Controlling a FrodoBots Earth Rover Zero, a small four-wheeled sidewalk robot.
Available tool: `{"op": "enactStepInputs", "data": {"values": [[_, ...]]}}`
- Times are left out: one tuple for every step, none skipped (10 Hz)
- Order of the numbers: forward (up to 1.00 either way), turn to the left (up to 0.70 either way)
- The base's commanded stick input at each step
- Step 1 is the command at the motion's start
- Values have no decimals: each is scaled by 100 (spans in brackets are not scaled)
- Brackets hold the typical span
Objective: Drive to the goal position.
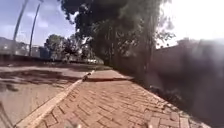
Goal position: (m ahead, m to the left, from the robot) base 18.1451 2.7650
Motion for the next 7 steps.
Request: {"op": "enactStepInputs", "data": {"values": [[70, 0], [70, 0], [70, 0], [70, 0], [70, 0], [70, 0], [70, 0]]}}
